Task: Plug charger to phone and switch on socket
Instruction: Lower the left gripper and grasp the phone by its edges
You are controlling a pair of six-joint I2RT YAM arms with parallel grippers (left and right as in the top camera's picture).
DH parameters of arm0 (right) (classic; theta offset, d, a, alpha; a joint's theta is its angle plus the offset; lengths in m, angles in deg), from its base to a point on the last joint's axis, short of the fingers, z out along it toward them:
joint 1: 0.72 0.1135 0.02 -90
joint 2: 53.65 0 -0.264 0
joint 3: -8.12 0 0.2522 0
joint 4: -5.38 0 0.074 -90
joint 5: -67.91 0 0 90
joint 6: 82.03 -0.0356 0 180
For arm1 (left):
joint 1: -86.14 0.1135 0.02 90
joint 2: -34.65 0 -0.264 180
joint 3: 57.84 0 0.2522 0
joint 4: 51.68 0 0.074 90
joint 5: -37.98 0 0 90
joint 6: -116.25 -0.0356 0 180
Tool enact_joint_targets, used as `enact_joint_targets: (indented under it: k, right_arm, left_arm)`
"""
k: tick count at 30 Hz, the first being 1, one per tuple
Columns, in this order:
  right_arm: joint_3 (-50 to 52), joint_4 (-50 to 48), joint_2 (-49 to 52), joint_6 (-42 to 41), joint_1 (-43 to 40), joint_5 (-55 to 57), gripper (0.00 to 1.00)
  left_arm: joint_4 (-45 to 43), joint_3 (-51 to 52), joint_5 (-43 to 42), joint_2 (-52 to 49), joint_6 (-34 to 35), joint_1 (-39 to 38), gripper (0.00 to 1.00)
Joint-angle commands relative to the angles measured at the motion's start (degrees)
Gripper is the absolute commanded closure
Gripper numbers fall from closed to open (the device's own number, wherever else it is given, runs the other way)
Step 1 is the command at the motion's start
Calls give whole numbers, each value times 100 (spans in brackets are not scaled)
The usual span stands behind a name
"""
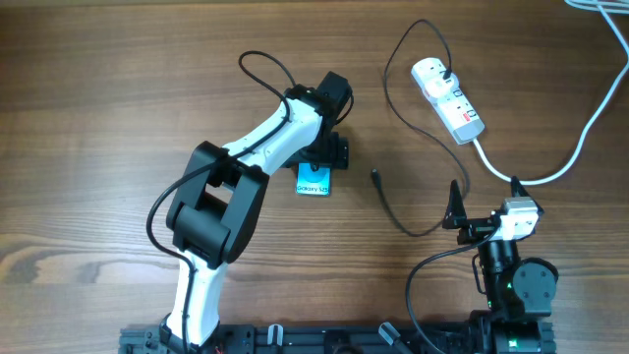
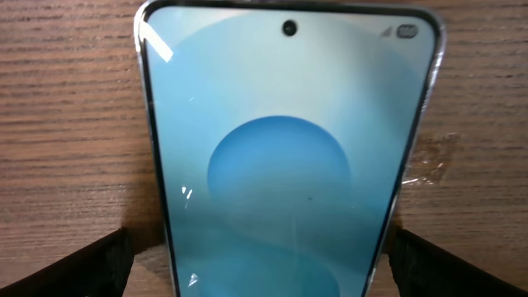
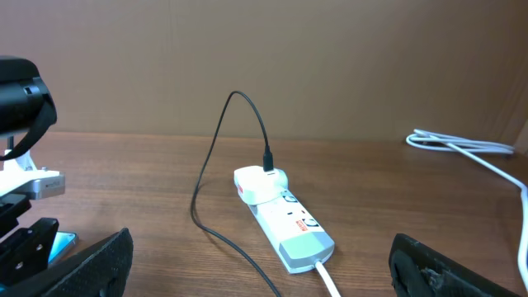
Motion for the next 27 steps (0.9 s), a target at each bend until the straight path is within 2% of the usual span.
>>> enact_joint_targets:
  k: [1,3,8,9,10,27]
  right_arm:
    - [7,-15,-31,26,-24,76,0]
    - [7,-13,-31,28,-24,76,0]
    - [7,-13,-31,28,-24,76,0]
    - [7,-13,-31,26,-24,76,0]
    - [7,-15,-31,26,-24,76,0]
    - [7,-15,-31,26,-24,76,0]
  left_arm:
    - [-105,125,-37,-68,-48,-74,4]
    - [-90,125,-37,-68,-48,-74,10]
    - [37,125,-37,-68,-48,-74,8]
    - [42,125,-37,-68,-48,-74,12]
    - [37,125,-37,-68,-46,-74,21]
    - [127,101,-37,90,-24,-74,29]
